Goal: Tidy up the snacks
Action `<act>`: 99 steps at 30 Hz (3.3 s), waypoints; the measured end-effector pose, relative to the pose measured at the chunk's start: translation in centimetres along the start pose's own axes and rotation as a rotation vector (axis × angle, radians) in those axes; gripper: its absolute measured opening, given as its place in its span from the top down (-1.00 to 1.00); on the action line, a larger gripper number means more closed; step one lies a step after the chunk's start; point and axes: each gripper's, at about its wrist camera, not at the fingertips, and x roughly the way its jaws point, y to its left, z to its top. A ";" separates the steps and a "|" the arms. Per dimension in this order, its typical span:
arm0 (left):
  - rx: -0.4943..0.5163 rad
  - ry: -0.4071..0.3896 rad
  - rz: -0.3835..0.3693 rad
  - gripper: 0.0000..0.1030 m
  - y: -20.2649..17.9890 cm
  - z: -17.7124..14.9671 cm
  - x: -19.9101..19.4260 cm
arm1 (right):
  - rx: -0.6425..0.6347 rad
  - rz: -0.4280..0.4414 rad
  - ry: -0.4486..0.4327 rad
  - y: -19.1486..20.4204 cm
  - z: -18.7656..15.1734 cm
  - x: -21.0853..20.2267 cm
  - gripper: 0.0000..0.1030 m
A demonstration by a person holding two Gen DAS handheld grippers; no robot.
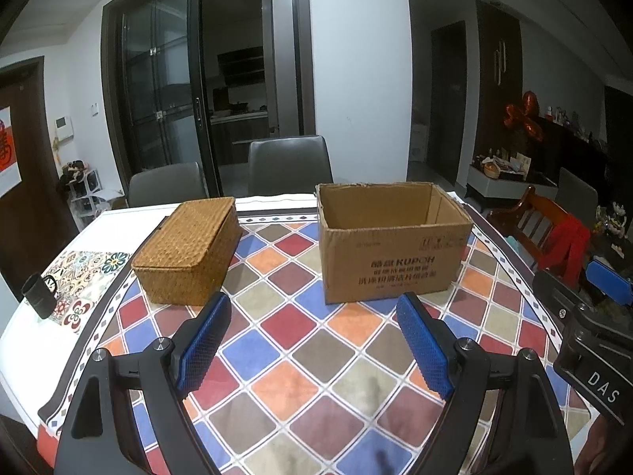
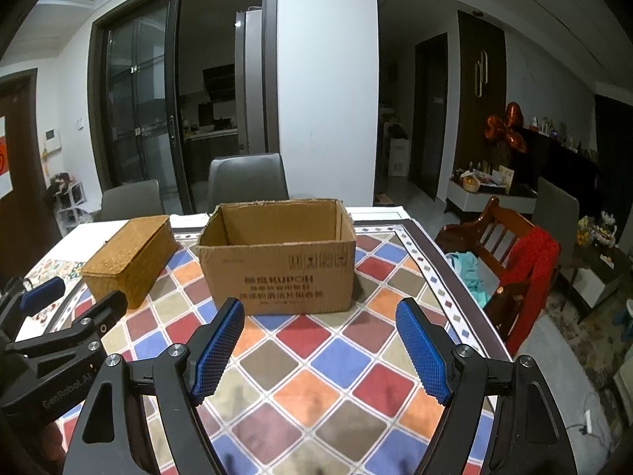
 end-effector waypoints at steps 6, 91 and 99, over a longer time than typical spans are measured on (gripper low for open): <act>-0.008 0.008 -0.004 -0.67 0.2 -1.5 -1.2 | -0.014 -0.001 0.004 0.3 -1.4 -1.4 -0.55; -0.026 -0.016 0.020 -0.67 1.9 -5.9 -8.1 | -0.007 0.009 -0.032 0.6 -5.8 -7.6 -0.55; -0.027 -0.015 0.029 -0.67 2.0 -6.0 -8.0 | -0.008 0.008 -0.032 0.6 -5.8 -7.6 -0.55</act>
